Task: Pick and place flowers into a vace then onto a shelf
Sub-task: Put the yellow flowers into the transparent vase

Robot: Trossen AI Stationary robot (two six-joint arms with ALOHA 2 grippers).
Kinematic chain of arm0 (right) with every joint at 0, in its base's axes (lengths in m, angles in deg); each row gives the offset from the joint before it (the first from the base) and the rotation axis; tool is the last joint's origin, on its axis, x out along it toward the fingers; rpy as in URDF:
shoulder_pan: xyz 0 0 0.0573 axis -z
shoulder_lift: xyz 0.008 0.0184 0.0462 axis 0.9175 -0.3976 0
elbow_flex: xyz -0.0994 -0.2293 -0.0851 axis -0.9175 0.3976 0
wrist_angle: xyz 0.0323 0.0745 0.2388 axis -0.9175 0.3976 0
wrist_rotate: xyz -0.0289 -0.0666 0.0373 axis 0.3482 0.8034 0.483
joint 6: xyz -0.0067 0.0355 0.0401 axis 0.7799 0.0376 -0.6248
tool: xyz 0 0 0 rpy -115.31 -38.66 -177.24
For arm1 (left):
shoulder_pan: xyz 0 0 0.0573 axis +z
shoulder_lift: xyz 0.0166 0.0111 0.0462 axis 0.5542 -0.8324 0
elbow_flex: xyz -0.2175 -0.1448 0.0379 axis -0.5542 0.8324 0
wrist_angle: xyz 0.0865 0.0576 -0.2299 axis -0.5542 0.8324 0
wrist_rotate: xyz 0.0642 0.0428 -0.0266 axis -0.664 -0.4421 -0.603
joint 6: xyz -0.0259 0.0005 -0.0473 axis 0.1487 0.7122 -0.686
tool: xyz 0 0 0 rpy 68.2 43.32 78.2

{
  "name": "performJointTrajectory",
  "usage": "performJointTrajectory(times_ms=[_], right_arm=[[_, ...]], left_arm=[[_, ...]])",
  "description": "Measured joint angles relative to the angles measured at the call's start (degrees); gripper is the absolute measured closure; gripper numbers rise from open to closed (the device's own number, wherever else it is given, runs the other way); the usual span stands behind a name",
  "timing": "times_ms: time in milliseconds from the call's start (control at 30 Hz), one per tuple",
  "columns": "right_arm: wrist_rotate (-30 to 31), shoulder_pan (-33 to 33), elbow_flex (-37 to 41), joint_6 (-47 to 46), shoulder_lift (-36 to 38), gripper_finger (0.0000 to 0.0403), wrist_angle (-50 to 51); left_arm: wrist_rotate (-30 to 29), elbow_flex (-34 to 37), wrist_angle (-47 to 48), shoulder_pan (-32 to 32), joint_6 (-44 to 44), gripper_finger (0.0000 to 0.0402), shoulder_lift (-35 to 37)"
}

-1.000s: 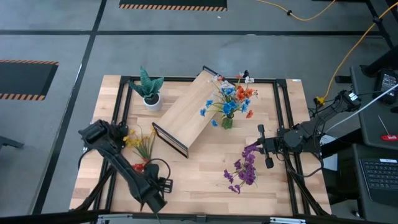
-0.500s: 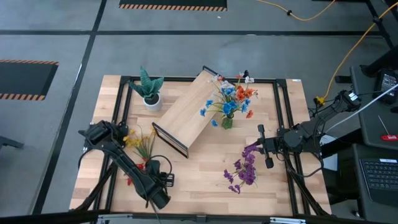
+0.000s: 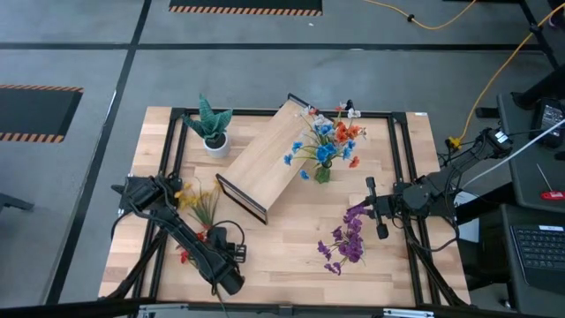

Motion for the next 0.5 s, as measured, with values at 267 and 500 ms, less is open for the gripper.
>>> performJointTrajectory(times_ms=[267,500], right_arm=[[0.00,0.00,0.00,0.00,0.00,0.0402,0.02],[-0.02,0.00,0.00,-0.30,0.00,0.0402,0.04]], left_arm=[[-1.62,0.00,0.56,0.09,0.04,0.0217,0.00],[-2.02,-0.30,0.21,0.17,0.11,0.0217,0.00]])
